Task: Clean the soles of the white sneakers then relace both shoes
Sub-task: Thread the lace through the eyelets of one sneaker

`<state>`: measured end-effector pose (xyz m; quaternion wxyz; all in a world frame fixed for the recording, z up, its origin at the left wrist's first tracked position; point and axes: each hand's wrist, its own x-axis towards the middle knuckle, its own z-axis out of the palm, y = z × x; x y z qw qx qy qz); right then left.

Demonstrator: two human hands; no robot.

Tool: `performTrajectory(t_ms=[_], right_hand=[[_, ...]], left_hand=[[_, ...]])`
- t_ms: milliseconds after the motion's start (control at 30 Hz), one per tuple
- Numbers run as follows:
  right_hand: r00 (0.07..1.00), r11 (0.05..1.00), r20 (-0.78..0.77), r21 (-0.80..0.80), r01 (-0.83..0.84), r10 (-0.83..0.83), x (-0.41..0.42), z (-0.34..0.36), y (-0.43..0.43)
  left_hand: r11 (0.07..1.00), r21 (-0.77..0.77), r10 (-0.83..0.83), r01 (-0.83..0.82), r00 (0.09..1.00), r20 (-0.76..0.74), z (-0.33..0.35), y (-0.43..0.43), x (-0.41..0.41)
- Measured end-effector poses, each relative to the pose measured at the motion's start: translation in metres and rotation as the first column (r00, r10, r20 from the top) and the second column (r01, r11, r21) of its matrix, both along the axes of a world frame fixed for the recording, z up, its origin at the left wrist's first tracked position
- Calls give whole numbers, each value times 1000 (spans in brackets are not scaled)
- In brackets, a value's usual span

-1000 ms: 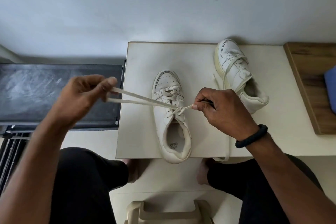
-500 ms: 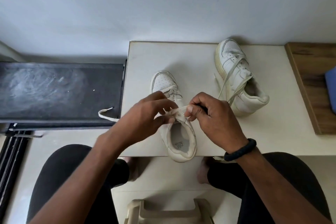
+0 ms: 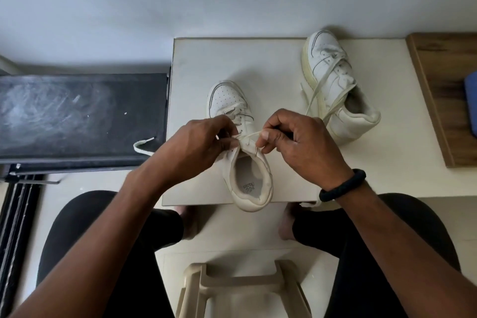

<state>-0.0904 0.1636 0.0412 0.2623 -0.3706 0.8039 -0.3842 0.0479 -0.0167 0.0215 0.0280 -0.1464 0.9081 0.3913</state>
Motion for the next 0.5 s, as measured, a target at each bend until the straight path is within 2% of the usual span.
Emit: performTrajectory(t_ms=[167,367,500], right_hand=[[997,1000,-72,12,-15,16,-1,-4,1],[990,996,-136,-77,-40,30,-3,-5,3],[977,996,-215,92,16,4,-17,-18,4]], left_hand=[[1000,16,16,-17,999,51,7,-15,8],[1000,28,-13,13,999,-30,8,-21,14],[999,-23,-23,25,997,73,1,-30,14]])
